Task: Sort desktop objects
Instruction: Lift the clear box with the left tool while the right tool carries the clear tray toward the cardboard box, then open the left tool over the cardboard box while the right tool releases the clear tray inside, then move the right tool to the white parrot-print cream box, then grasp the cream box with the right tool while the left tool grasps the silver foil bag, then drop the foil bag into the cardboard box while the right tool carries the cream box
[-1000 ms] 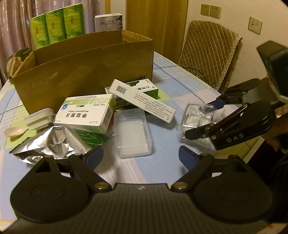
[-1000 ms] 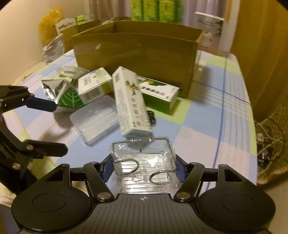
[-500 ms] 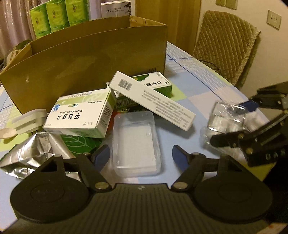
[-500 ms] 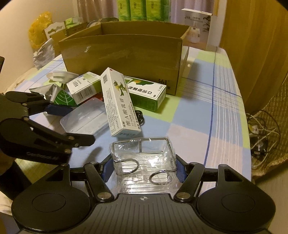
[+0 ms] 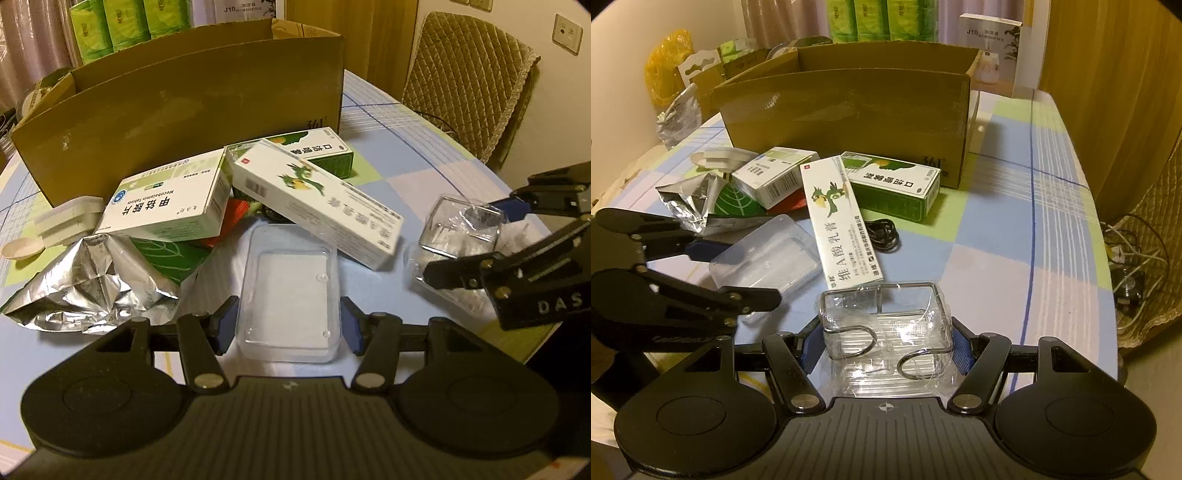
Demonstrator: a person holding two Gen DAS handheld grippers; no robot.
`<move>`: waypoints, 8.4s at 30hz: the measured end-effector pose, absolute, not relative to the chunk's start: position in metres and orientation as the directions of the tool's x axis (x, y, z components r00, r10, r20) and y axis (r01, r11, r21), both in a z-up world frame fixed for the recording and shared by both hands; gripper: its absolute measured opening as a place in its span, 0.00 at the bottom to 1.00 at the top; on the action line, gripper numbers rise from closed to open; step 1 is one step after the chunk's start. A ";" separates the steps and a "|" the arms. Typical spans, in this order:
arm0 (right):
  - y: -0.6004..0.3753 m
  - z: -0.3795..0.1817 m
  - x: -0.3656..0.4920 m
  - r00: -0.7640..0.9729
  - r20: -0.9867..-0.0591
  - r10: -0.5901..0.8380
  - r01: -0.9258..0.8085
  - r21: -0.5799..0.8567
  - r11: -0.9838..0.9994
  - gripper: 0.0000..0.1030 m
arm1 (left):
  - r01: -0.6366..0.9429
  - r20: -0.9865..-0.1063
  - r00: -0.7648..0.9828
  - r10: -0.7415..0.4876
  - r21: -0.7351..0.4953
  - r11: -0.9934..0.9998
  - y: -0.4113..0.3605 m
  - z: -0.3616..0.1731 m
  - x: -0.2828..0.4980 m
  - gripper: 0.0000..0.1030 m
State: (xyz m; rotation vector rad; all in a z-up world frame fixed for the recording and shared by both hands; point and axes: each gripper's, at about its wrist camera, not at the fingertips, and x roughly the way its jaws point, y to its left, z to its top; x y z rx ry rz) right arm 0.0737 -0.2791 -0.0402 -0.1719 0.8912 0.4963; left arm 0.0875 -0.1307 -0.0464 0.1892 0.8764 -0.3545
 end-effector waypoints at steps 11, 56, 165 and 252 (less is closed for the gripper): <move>-0.280 -0.028 0.069 0.560 -0.763 0.323 -0.440 0.056 0.896 0.63 | 0.408 -0.779 0.581 -0.237 0.026 0.913 -0.131 -0.035 0.081 0.50; -0.174 0.030 0.310 0.664 -0.651 0.367 -0.442 0.054 0.896 0.63 | 0.265 -0.698 0.693 -0.181 0.014 0.964 -0.023 0.035 0.319 0.50; -0.196 -0.037 0.141 0.367 -0.872 0.325 -0.778 -0.096 0.621 0.85 | 0.929 -0.895 0.356 -0.268 0.370 -0.004 -0.027 -0.054 0.153 0.80; -0.169 0.074 0.131 0.432 -0.812 0.392 -0.777 -0.115 0.619 0.34 | 0.892 -0.888 0.358 -0.290 0.233 0.387 -0.019 0.081 0.146 0.42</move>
